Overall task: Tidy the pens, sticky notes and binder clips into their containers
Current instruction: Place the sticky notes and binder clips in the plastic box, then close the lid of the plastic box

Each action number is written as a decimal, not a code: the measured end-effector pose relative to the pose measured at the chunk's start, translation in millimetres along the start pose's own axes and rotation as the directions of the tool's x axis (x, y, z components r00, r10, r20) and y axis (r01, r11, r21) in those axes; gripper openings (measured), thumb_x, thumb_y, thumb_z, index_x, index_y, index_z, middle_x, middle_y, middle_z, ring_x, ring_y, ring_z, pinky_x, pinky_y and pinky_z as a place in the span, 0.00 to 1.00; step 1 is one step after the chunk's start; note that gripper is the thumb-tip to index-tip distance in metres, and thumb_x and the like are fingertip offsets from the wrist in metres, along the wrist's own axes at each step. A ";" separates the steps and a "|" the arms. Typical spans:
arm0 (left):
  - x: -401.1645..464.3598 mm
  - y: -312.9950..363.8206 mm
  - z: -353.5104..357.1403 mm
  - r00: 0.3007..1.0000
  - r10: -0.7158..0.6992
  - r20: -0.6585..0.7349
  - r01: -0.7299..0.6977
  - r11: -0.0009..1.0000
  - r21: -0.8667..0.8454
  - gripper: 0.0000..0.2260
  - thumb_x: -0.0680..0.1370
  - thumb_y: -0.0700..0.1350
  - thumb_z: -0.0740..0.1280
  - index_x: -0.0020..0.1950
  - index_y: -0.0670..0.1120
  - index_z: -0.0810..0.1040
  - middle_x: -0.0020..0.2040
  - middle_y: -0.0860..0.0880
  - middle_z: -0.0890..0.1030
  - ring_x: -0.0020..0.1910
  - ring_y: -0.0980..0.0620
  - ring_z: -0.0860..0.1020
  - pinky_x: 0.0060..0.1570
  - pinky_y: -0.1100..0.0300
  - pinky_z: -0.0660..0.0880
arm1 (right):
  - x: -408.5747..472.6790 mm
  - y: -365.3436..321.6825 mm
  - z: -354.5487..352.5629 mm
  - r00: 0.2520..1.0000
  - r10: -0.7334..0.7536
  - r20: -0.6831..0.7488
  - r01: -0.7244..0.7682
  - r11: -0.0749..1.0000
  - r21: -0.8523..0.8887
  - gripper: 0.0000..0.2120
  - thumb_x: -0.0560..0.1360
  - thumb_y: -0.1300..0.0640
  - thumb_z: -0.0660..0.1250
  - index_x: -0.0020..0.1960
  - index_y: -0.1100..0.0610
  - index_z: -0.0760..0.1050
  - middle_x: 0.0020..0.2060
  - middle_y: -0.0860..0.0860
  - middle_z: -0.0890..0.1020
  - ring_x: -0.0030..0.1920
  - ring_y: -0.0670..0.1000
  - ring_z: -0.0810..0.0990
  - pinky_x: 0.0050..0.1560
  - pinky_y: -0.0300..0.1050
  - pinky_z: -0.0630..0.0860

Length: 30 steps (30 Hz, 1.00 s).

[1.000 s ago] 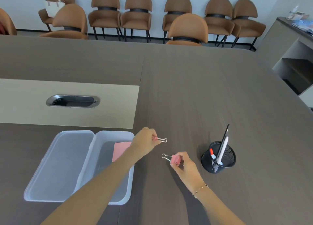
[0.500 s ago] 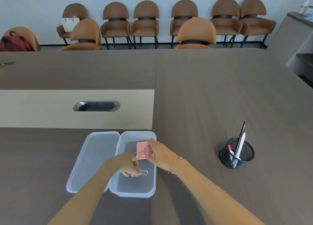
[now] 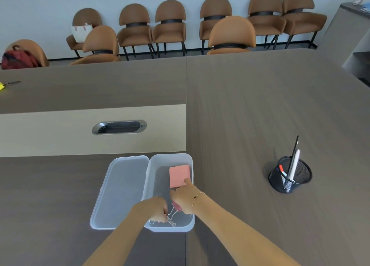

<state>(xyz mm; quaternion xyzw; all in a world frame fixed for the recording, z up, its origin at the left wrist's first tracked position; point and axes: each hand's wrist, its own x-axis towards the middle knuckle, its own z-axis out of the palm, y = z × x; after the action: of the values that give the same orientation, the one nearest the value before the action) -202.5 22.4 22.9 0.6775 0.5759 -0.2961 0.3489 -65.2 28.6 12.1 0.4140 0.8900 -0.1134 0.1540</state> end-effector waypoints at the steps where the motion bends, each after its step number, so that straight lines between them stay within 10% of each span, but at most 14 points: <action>1: 0.1 0.3 -1.9 1.000 0.004 -0.003 -0.004 1.000 0.012 0.12 0.72 0.42 0.62 0.53 0.43 0.80 0.41 0.49 0.76 0.43 0.47 0.74 0.39 0.61 0.70 | -1.1 -0.3 1.6 1.000 -0.006 0.004 0.006 1.000 0.005 0.12 0.71 0.66 0.67 0.54 0.63 0.75 0.46 0.58 0.81 0.56 0.61 0.76 0.72 0.61 0.51; 5: -2.6 -5.0 -16.2 0.995 0.025 -0.099 -0.031 0.998 -0.059 0.18 0.77 0.45 0.62 0.67 0.50 0.72 0.64 0.50 0.74 0.61 0.49 0.74 0.60 0.57 0.71 | -8.8 6.1 2.5 0.994 0.034 -0.106 -0.020 0.991 0.133 0.14 0.73 0.66 0.65 0.58 0.62 0.75 0.56 0.60 0.79 0.66 0.60 0.67 0.75 0.61 0.41; 10: -10.3 -27.2 -48.0 0.863 -0.156 -0.480 -0.267 0.666 -0.697 0.15 0.76 0.32 0.60 0.40 0.51 0.78 0.42 0.44 0.78 0.35 0.49 0.74 0.34 0.61 0.72 | -25.2 26.9 5.6 0.910 0.245 -0.335 -0.047 0.863 0.503 0.19 0.76 0.63 0.62 0.67 0.58 0.67 0.74 0.56 0.60 0.75 0.56 0.55 0.75 0.48 0.55; 14: -10.2 -67.1 -61.6 0.530 -0.375 -0.760 -0.262 0.780 -0.568 0.13 0.77 0.37 0.60 0.58 0.46 0.78 0.56 0.43 0.77 0.48 0.45 0.74 0.44 0.58 0.73 | -36.4 31.8 12.7 0.827 0.537 -0.165 -0.098 0.427 0.899 0.27 0.76 0.56 0.65 0.72 0.49 0.57 0.76 0.49 0.55 0.75 0.51 0.54 0.72 0.46 0.59; 16: -6.7 -89.4 -58.1 0.469 -0.462 -0.753 -0.154 0.797 -0.584 0.18 0.76 0.39 0.62 0.67 0.45 0.72 0.66 0.38 0.70 0.60 0.39 0.71 0.59 0.47 0.72 | -39.2 30.2 14.7 0.812 0.584 0.009 -0.124 0.157 0.980 0.31 0.76 0.51 0.66 0.73 0.50 0.54 0.75 0.49 0.59 0.74 0.52 0.59 0.72 0.49 0.62; 21: -6.4 -108.3 -39.1 0.469 -0.748 -0.470 0.130 0.585 -0.801 0.28 0.77 0.47 0.61 0.75 0.44 0.57 0.73 0.36 0.61 0.69 0.33 0.63 0.69 0.39 0.59 | -44.6 21.8 16.3 0.840 0.509 0.188 -0.142 -0.129 0.982 0.25 0.78 0.49 0.61 0.71 0.58 0.60 0.65 0.53 0.73 0.60 0.50 0.74 0.61 0.44 0.70; 24: -8.1 -115.7 -31.9 0.568 -0.781 -0.260 0.169 0.419 -0.892 0.26 0.79 0.49 0.55 0.73 0.38 0.58 0.70 0.33 0.65 0.69 0.34 0.65 0.67 0.43 0.62 | -40.9 14.9 13.2 0.844 0.503 0.185 -0.136 -0.133 0.982 0.14 0.79 0.50 0.58 0.61 0.55 0.70 0.57 0.53 0.79 0.55 0.51 0.79 0.61 0.47 0.76; 30: -43.0 -123.9 -51.0 0.609 -0.756 -0.241 0.168 0.420 -0.892 0.22 0.79 0.48 0.52 0.60 0.31 0.73 0.60 0.31 0.75 0.57 0.36 0.74 0.53 0.50 0.68 | -41.9 14.0 -5.1 0.833 0.496 0.247 -0.228 -0.098 0.969 0.12 0.78 0.52 0.56 0.54 0.56 0.74 0.56 0.59 0.80 0.58 0.57 0.77 0.64 0.56 0.73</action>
<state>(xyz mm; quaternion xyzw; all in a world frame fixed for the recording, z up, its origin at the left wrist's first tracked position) -331.7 50.7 70.7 0.2949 0.8958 0.1467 0.2984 -29.7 9.7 31.2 0.6347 0.4152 -0.6065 -0.2385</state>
